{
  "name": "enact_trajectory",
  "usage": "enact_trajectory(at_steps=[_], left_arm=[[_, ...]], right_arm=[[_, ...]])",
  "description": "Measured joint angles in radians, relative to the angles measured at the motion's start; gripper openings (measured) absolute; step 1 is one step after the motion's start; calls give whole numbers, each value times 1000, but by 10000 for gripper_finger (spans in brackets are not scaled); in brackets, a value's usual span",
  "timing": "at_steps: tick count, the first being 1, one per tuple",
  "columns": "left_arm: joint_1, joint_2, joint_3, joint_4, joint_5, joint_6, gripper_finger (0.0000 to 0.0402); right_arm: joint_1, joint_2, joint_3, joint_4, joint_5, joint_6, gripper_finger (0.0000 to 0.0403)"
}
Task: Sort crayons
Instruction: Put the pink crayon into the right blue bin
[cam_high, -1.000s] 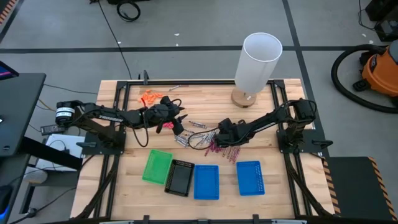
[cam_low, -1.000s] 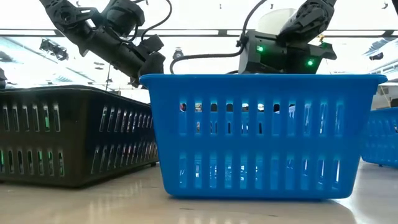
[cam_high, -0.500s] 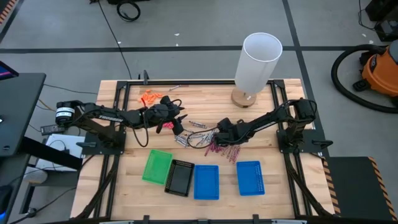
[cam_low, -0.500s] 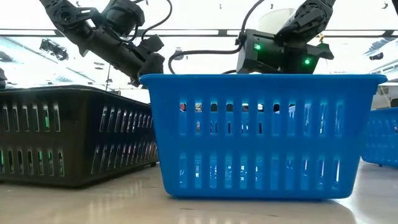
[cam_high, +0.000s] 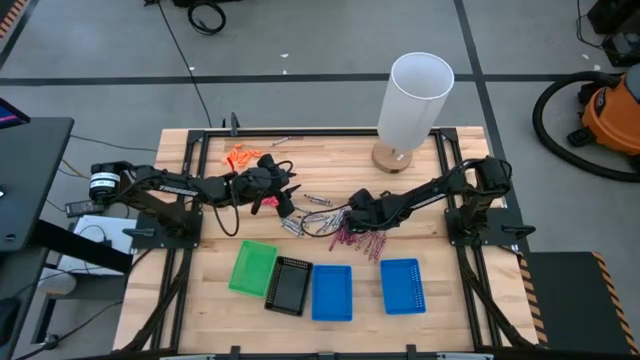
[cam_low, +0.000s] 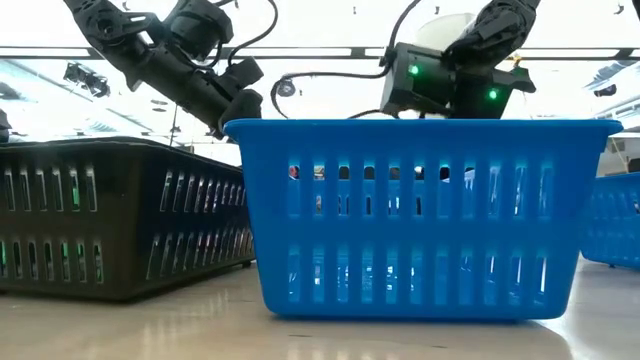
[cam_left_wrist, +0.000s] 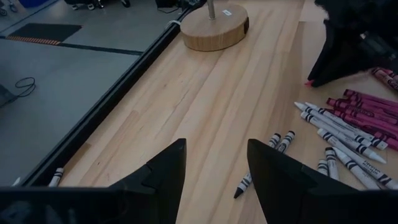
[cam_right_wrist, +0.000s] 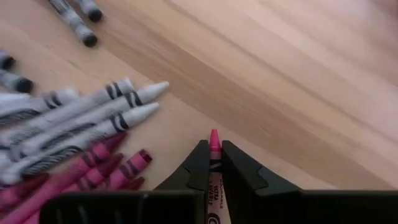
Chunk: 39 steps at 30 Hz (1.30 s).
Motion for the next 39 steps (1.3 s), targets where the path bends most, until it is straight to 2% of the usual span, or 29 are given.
enact_trajectory(at_steps=[6,12,16,21,24,28,33,39], left_arm=[[0,0,0,-3,0,0,181],[-1,0,0,-4,0,-2,181],[-1,0,0,-3,4,-3,181],[-1,-1,0,63,103,24,181],[-2,-1,0,78,158,13,181],[-26,-1,0,85,177,5,181],[-70,-1,0,132,176,11,181],[-102,-1,0,154,160,16,181]], right_arm=[[25,-86,0,39,26,-104,36],[102,-170,1,165,22,-321,36],[153,-200,3,275,-65,-481,36],[205,-204,3,351,-125,-636,36],[206,-204,3,445,-209,-728,36],[197,-204,3,529,-326,-782,36],[210,-204,3,545,-343,-799,36],[221,-149,-14,657,-379,-799,37]])
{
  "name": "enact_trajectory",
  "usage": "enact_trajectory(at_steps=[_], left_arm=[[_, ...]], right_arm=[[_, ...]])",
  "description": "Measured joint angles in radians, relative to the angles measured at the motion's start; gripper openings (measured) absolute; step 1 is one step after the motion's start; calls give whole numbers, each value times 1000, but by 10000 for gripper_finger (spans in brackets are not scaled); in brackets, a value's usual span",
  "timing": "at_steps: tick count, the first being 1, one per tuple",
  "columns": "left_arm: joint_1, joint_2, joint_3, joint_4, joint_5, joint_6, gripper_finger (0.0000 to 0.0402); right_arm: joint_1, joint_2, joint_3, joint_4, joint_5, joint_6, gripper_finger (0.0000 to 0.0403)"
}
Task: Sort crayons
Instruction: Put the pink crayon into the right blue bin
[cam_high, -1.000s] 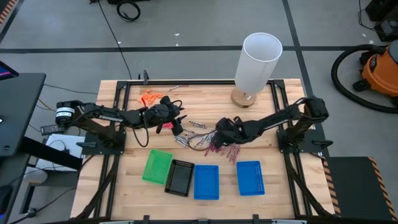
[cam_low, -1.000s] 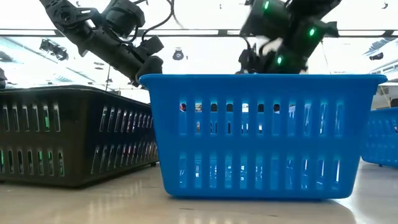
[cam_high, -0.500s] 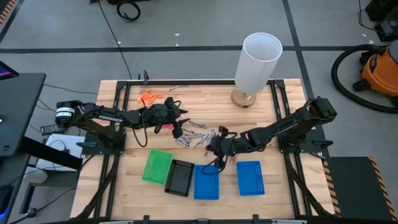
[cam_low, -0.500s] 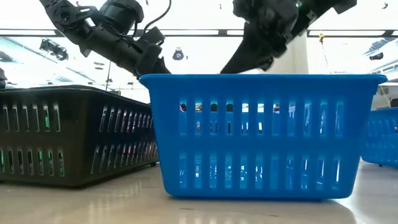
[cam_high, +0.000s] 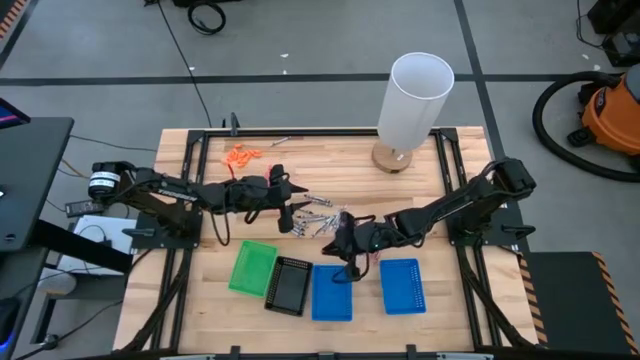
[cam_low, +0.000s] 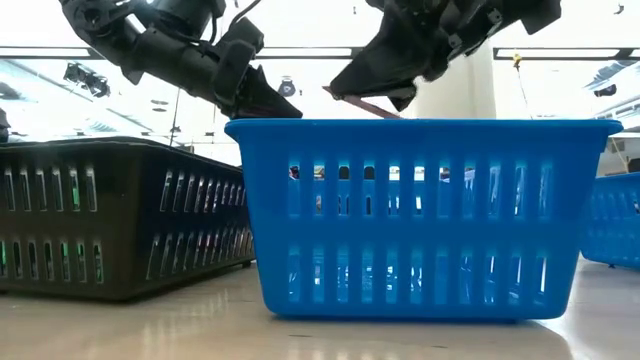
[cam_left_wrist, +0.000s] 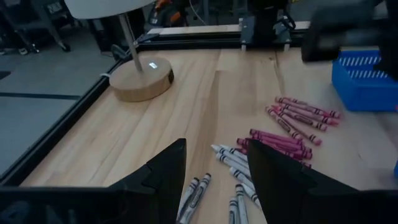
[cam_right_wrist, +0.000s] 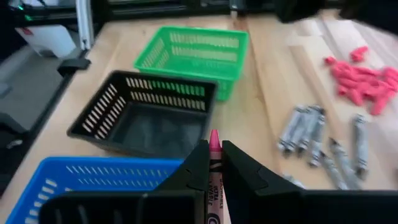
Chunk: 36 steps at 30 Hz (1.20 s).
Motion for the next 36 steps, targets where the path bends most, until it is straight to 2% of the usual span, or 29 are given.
enact_trajectory(at_steps=[8,13,17,23,28,32,36], left_arm=[[-24,0,0,6,-5,-20,181],[-31,0,0,10,-5,-26,181],[-43,0,0,9,-5,-37,181],[-50,0,0,8,-5,-35,181],[-50,0,0,8,-5,-36,181],[-50,0,0,8,-5,-36,181],[-50,0,0,10,-5,-36,181]], right_arm=[[29,36,0,8,-24,39,37],[73,-12,0,-62,80,76,37],[107,-64,0,-191,131,172,37],[187,-139,0,-408,216,355,37],[255,-182,0,-592,255,578,37],[305,-172,0,-717,246,822,37],[366,-143,0,-795,192,1065,37]])
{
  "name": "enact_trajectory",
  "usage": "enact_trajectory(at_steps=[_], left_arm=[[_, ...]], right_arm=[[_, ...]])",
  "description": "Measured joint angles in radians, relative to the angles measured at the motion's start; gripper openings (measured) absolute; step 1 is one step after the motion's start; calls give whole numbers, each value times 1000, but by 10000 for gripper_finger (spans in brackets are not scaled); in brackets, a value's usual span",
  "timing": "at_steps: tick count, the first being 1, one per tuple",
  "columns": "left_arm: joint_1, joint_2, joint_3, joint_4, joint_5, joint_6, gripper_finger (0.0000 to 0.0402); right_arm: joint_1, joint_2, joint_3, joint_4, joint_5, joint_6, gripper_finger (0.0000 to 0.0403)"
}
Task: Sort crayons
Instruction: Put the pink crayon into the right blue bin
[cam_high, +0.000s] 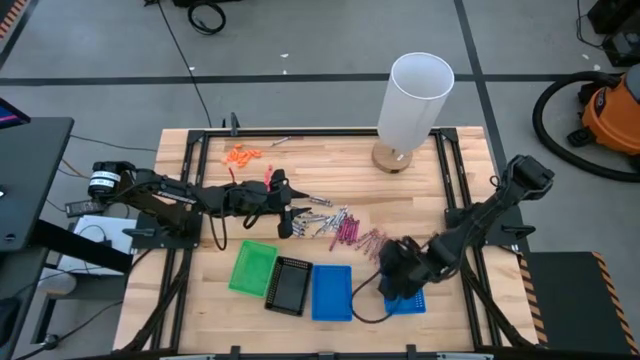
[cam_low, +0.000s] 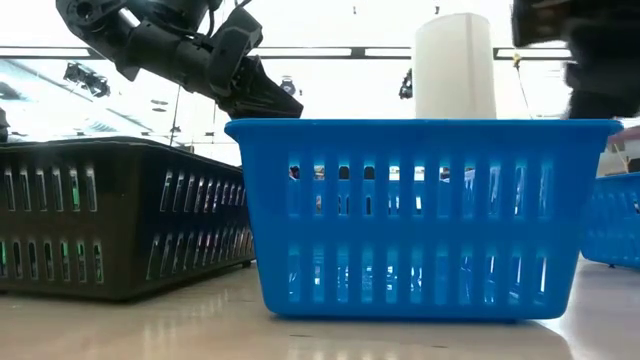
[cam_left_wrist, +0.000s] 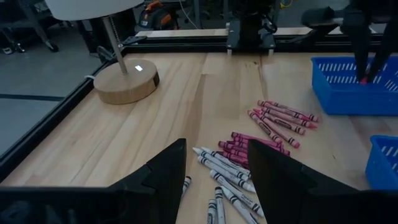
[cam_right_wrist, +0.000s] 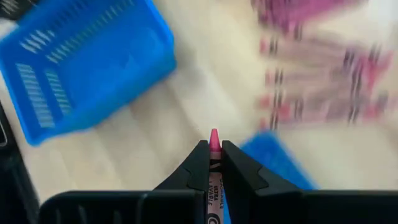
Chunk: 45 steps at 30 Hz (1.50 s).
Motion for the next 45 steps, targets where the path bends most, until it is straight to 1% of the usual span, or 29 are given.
enact_trajectory(at_steps=[2,6,10,15,18,20,23,26,32,36,41,45], left_arm=[[0,0,0,1,0,0,181],[0,0,0,6,0,0,181],[0,0,0,20,0,6,181],[0,0,0,44,0,13,181],[0,0,0,44,0,13,181],[0,0,0,42,0,13,181],[0,0,0,42,0,22,181],[0,0,0,43,0,35,181],[0,0,0,42,0,36,181],[0,0,0,42,0,36,181],[0,0,0,26,0,36,181],[0,0,0,12,0,36,181]], right_arm=[[30,14,0,-16,-23,76,37],[76,29,0,-64,-18,212,37],[91,48,0,-95,-39,287,45],[90,53,0,-108,-63,305,89],[88,24,0,-133,-67,305,116],[80,-6,0,-152,-66,292,126],[49,-43,0,-199,-66,230,128],[-13,-69,0,-242,-91,142,126],[-138,-114,0,-251,-98,-65,121],[-232,-108,0,-239,-110,-230,121],[-341,-89,0,-165,-123,-423,121],[-415,-33,1,-105,-160,-579,120]])
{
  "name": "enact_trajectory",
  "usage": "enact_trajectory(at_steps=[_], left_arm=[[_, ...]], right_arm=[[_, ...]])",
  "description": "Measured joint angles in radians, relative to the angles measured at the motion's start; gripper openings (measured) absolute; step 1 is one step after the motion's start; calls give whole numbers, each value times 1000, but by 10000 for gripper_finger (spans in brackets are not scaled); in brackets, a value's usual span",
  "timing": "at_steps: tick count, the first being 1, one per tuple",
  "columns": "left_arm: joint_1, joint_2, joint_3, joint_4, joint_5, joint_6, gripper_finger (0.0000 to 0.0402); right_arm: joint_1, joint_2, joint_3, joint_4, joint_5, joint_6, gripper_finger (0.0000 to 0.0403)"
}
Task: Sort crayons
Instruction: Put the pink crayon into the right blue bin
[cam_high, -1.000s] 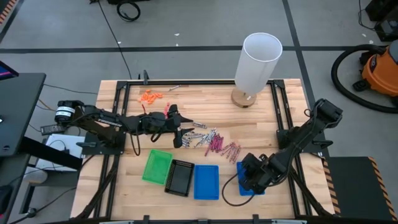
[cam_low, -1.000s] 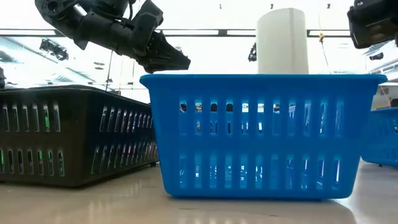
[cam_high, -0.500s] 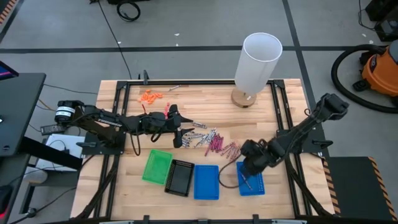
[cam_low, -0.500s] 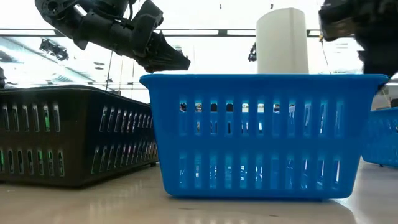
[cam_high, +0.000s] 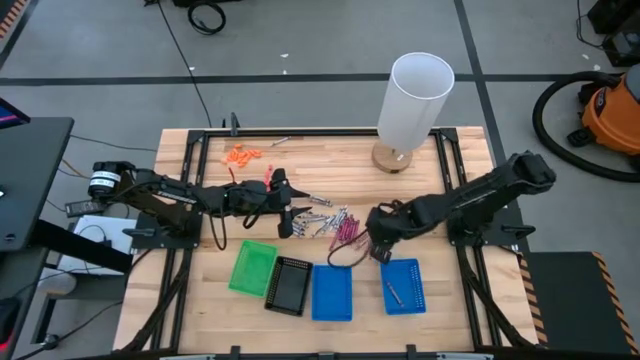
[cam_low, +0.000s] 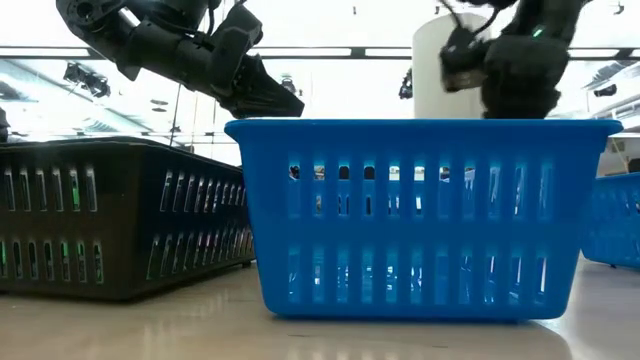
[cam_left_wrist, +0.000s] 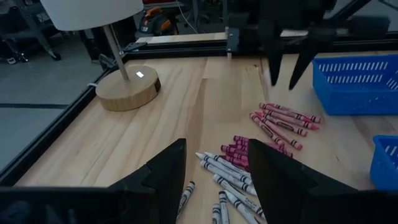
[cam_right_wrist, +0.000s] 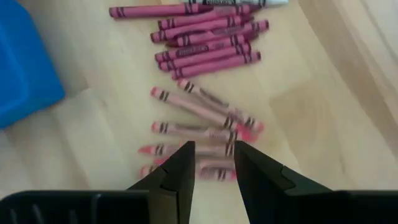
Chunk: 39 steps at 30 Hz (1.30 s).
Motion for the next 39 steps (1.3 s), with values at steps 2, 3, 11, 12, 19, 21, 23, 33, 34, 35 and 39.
enact_trajectory(at_steps=[2,3,11,12,19,21,23,33,34,35,39], left_arm=[[0,0,0,-10,0,-7,181],[0,0,0,-14,1,-10,181],[0,0,0,-38,1,-27,181],[0,0,0,-42,1,-27,181],[0,0,0,-55,1,-27,181],[0,0,0,-56,1,-27,181],[0,0,0,-63,1,-27,181],[0,0,0,-77,1,-28,181],[0,0,0,-77,1,-28,181],[0,0,0,-77,1,-28,181],[-1,0,0,-78,1,-28,181]], right_arm=[[-28,46,0,37,-21,-86,119],[-41,69,0,56,-33,-128,118],[-114,177,0,172,-89,-383,113],[-117,185,0,181,-91,-407,113],[-128,211,0,215,-130,-482,112],[-127,215,0,216,-131,-496,112],[-127,222,-4,223,-132,-504,112],[-135,235,-32,243,-142,-505,112],[-138,235,-32,243,-145,-505,110],[-141,235,-32,243,-146,-506,108],[-152,235,-32,237,-149,-534,84]])
